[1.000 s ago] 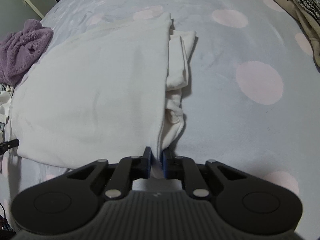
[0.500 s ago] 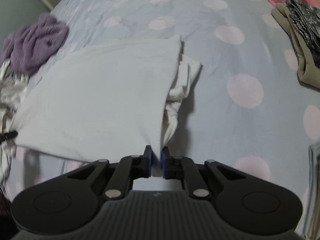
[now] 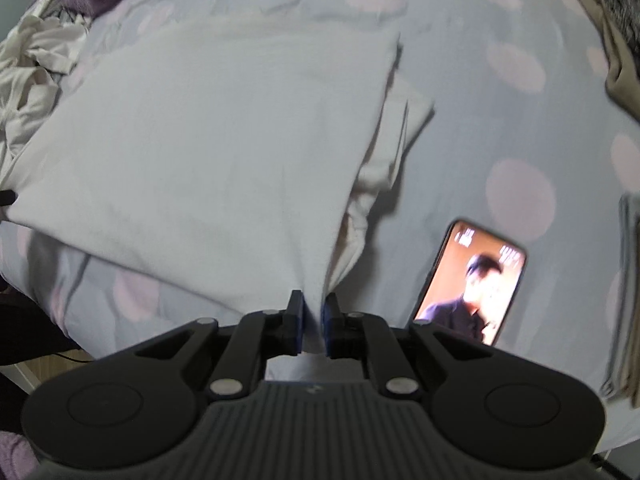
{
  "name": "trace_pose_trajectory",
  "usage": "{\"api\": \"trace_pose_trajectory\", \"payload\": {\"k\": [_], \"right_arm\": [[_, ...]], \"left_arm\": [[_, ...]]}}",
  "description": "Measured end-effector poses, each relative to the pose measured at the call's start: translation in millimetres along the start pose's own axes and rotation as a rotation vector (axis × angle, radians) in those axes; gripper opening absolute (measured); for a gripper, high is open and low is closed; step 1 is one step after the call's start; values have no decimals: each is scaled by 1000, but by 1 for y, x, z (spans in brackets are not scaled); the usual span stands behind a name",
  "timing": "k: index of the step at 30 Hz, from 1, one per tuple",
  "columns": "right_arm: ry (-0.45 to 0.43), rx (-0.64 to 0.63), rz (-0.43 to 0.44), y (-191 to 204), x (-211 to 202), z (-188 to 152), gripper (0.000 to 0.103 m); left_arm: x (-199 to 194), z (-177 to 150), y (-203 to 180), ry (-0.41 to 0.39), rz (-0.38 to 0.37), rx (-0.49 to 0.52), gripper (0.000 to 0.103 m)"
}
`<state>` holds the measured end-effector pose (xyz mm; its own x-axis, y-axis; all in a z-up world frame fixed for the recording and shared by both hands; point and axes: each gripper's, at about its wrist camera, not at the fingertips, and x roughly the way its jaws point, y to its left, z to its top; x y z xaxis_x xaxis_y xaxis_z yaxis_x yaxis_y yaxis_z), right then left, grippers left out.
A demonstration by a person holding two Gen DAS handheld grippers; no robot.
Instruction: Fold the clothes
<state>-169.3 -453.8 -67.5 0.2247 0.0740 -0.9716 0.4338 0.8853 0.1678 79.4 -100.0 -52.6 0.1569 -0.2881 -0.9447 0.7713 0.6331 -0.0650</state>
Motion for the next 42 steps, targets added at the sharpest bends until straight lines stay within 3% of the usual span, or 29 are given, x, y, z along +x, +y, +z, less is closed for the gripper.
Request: {"api": "trace_pose_trajectory", "payload": {"k": [4,11,19,25,30,33,36,42], "right_arm": [[17,25,16,-6,14,-3,12],[-27,23,21,-14,-5,4,27],[-102,83,4,-33,-20,38,37],[-163,206,0,-41,-2,77,42],[-172,292,14,-65,18,96,49],[-151,317,63,-73,34,99,49],[-147,315,59,-75,47,101,48],[-137,336,84,-70,62,105,26]], "left_arm": [[11,-4,-3,20,10,19,10],[0,-4,2,-4,32,17,20],[1,30,13,-70,58,-14,22],[14,49,14,-158,29,-63,21],[29,60,19,-151,35,-93,21],[36,63,22,-138,39,-101,22],[43,66,25,-126,55,-117,22],[44,68,28,-128,64,-153,21]]}}
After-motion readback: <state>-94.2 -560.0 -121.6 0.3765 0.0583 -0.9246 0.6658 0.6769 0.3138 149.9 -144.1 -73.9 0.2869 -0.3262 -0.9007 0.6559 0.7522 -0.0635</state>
